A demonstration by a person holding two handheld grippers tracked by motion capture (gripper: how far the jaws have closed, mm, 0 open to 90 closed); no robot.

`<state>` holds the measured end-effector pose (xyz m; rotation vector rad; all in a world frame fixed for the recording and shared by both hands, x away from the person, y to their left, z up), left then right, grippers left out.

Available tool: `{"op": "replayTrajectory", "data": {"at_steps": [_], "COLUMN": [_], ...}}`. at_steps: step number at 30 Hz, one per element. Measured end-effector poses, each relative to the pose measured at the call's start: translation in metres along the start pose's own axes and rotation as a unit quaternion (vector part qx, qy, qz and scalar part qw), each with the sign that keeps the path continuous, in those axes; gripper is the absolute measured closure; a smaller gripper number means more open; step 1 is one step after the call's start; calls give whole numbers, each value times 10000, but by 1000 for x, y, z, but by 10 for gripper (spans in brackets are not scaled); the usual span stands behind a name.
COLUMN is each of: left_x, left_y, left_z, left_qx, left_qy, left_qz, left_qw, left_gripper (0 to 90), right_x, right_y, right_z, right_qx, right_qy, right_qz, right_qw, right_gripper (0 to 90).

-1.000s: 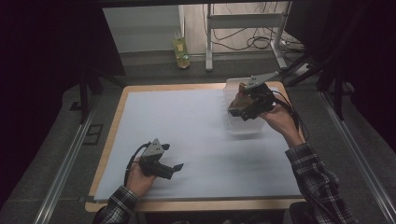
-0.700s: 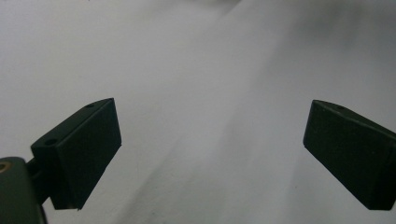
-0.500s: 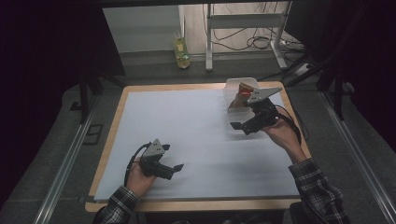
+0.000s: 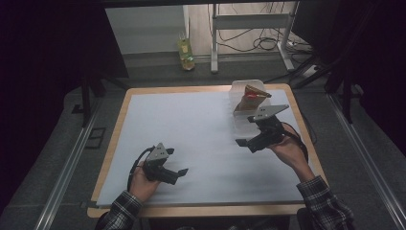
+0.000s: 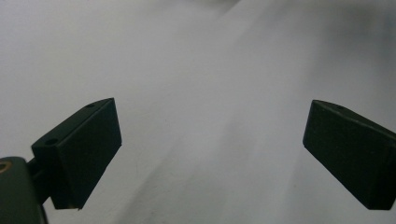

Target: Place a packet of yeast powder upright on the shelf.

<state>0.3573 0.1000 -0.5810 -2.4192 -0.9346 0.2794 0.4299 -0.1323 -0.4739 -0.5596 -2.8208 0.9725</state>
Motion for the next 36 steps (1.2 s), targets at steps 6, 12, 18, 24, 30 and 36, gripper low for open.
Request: {"op": "replayTrajectory", "data": {"at_steps": [6, 12, 18, 24, 30, 36], "left_x": [1, 0, -2, -2, 4, 12], "left_y": [0, 1, 1, 2, -2, -4], "left_z": [1, 2, 2, 3, -1, -1], "left_qx": [21, 42, 48, 73, -87, -110], "left_qy": [4, 12, -91, -105, -219, -241], "left_qz": [-12, 25, 183, 158, 46, -137], "left_qw": [10000, 10000, 9998, 9998, 9997, 9996], "left_gripper": [37, 31, 23, 12, 7, 5], "right_x": [9, 16, 22, 32, 37, 36], "right_y": [5, 8, 10, 17, 30, 37], "right_z": [13, 24, 33, 47, 69, 80], "right_qx": [2, 1, -103, -79, 54, 171], "right_qy": [84, 231, 450, 503, 561, 559], "right_qz": [-15, -55, -47, -132, -187, -151], "right_qw": [10000, 9997, 9989, 9986, 9982, 9982], "right_gripper": [0, 0, 0, 0, 0, 0]}}
Point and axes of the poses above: each handheld gripper's, and its own axes: y roughly forward along the jaws, z roughly out of its underside, x roughly to its left, the point moved 10 cm from there along y, roughly forward along the jaws, and after that the axes turned 5 degrees about -z, right-handed, at the moved point
